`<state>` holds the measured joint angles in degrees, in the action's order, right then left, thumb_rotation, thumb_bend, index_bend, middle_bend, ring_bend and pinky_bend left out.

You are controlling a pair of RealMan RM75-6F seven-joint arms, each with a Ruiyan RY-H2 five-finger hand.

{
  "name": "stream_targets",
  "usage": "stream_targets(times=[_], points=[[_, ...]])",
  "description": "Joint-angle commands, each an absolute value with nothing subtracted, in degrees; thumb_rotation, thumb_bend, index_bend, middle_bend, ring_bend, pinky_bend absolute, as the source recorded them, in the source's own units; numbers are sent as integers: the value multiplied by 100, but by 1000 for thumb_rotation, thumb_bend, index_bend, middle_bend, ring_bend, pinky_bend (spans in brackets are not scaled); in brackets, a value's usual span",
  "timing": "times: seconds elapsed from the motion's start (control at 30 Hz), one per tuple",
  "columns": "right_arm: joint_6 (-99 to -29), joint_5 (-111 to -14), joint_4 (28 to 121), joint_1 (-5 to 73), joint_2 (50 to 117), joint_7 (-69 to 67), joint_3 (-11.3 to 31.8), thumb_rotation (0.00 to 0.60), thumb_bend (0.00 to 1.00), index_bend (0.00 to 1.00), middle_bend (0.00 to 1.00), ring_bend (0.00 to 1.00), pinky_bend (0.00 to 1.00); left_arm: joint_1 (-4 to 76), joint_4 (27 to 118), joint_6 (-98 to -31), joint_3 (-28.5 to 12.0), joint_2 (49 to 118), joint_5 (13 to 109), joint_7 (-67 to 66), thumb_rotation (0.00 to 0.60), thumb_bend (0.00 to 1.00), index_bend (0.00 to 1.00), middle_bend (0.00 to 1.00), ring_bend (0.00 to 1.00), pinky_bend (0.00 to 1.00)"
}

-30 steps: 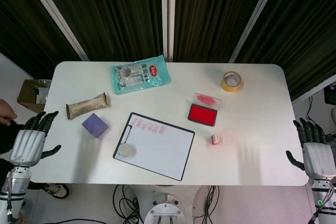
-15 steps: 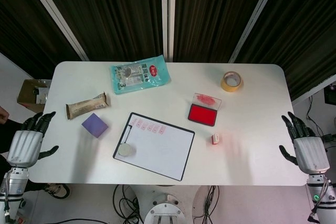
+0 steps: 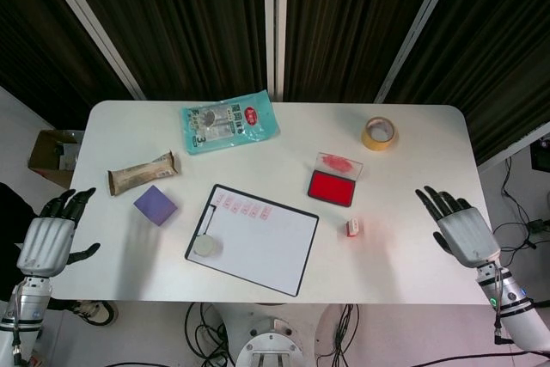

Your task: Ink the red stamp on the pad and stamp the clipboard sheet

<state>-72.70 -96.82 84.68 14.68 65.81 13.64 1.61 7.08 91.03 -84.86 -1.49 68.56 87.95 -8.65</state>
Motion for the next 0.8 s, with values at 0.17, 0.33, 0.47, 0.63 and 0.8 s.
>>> stream_targets(times=[0.17,0.33,0.47,0.63,0.8], points=[[-6735,-10025,8056,1909,7011,1460,-113,600,225,13,126,124,242,716,9023,-8422,-142,6918,8743,-837,600,0,107,170,121,214],[-6619,-10212,7607,2200,7356,1392,-114,600,228,15,114,34,134,705,8944,-8444,-153,6986,8724,-853,600,0,107,170,121,213],[-6667,-10439,7126,2442,7597,1115,-138,600,229,0,78,0,1,704,8924,-8436,-162,7000,8697,-857,600,0,107,170,121,212],[-6546,-10581,6615,2760,7792,716,-211,600,229,0,64,0,0,716,8917,-8408,-167,7015,8682,-855,600,0,107,170,120,212],[-6486,-10707,6289,2977,7969,291,-373,600,230,0,7,0,0,722,8918,-8407,-176,7031,8675,-880,600,0,108,170,121,212]])
